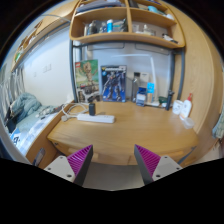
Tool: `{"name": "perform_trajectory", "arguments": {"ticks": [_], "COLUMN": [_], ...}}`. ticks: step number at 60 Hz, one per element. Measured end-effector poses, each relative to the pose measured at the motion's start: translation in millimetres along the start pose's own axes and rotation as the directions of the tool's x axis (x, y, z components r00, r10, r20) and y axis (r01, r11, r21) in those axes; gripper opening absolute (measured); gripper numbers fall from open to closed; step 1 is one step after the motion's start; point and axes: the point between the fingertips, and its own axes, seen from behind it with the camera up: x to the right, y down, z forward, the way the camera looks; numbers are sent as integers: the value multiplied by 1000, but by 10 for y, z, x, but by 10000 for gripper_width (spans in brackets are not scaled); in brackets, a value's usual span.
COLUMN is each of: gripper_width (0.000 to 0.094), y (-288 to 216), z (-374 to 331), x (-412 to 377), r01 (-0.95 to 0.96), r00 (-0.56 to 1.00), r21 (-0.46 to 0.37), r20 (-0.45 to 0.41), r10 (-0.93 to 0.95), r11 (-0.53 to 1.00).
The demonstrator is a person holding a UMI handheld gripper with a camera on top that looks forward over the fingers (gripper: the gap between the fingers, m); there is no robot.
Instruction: Unplug charger
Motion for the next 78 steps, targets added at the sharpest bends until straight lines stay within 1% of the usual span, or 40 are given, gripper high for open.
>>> {"name": "perform_trajectory", "arguments": {"ticks": [8,16,22,27,30,31,32,34,36,37,38,41,42,43,44,45,48,50,53,55,58,59,60,62,65,66,67,69,72,74,78], "gripper_width": [842,842,853,832,773,772,702,636,626,563,570,393,334,293,223,221,175,169,137,113,98,98,94,95,94,94,93,93,93,92,92], "y": [51,-172,-443,-679,-775,-812,-849,-910,-957,-980,-1004,-1042,-1034,-1036,-1036,-1044,-1036,-1031,-1024,-1012,-1023,-1125,-1303,-1834,-2733,-2978,-3176,-3453,-3642,-3666,-3351], "z": [711,1539,2152,2608,2835,2903,2967,3087,3196,3245,3289,3406,3436,3462,3479,3485,3478,3478,3480,3485,3477,3452,3408,3250,2939,2791,2679,2512,2428,2406,2442], "x": [-560,-1047,-1248,-1285,-1262,-1251,-1241,-1215,-1193,-1183,-1179,-1146,-1132,-1166,-1168,-1166,-1163,-1165,-1163,-1165,-1177,-1183,-1181,-1080,-756,-621,-516,-304,-14,149,492], "r01": [20,31,32,11,-5,-13,-19,-20,-17,-14,-10,-1,5,7,5,1,-10,-20,-37,-46,-83,-102,-123,-153,-142,-123,-104,-77,-77,-90,-106], "r00": [999,997,998,1000,1000,999,999,998,998,998,998,997,997,998,998,998,998,998,997,997,996,995,992,988,990,992,994,996,995,994,992], "r21": [-41,-26,-5,19,24,30,37,49,57,61,64,67,61,61,61,61,55,58,50,22,-53,-51,-30,62,226,267,300,330,319,285,178], "r20": [49,78,47,1,-27,-35,-41,-50,-58,-60,-61,-72,-76,-58,-58,-60,-66,-64,-63,-57,-29,-10,12,36,9,1,-7,-27,-38,-38,-49], "r10": [-18,-29,-31,-11,6,14,20,23,21,18,14,6,0,-3,-1,3,13,24,40,47,82,101,123,151,144,127,111,90,94,105,116], "r11": [999,999,999,1000,1000,999,999,999,998,998,998,998,998,998,998,998,998,998,998,999,995,993,992,986,964,956,948,941,945,954,978]}}
